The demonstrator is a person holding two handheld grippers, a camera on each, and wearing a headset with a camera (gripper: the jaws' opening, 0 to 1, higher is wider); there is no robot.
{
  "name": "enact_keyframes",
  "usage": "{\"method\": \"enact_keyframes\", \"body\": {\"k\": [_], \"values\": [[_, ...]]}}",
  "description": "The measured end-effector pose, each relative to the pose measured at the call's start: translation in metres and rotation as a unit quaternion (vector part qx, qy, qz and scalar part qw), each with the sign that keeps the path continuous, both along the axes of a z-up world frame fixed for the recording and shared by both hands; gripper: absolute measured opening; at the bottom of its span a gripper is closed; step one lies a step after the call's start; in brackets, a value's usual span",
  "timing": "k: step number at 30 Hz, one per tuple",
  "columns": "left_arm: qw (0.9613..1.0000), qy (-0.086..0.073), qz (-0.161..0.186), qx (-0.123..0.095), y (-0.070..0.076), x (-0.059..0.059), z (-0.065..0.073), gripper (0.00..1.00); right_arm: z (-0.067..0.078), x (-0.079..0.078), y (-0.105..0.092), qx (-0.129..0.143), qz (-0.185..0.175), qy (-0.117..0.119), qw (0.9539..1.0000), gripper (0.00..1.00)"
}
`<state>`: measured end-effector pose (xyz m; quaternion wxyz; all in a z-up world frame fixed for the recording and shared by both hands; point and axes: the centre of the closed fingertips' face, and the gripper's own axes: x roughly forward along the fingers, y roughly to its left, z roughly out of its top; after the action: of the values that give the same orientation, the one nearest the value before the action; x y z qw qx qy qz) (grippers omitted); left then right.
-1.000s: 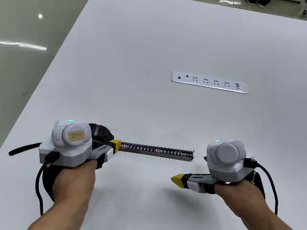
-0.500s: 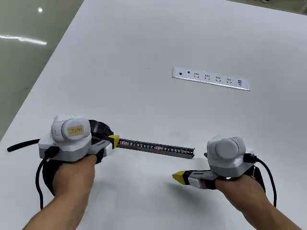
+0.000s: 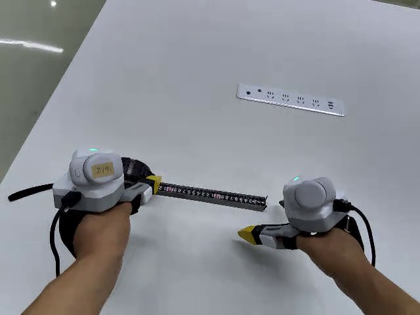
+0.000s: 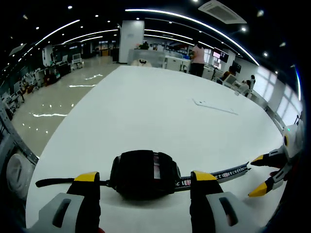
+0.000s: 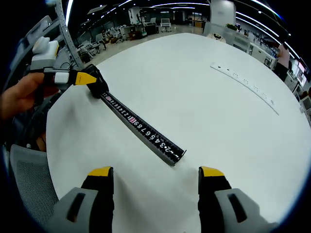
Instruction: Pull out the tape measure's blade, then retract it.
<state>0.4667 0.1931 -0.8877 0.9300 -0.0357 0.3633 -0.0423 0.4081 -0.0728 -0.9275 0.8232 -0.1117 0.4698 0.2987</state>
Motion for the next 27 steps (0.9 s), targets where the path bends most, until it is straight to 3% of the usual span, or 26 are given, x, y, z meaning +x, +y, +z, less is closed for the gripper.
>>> {"method": "enact_keyframes", "body": {"k": [18,27], "values": [[1.0000,0.000,0.000,0.003,0.001,0.009,-0.005,0.70,-0.006,0.014,-0.001,-0.019,0.054,-0.006,0.9983,0.69],[1.0000,-0.003,-0.002,0.002,0.002,0.011,-0.006,0.65,-0.008,0.020,-0.003,-0.037,0.106,-0.010,0.9936,0.66]]}}
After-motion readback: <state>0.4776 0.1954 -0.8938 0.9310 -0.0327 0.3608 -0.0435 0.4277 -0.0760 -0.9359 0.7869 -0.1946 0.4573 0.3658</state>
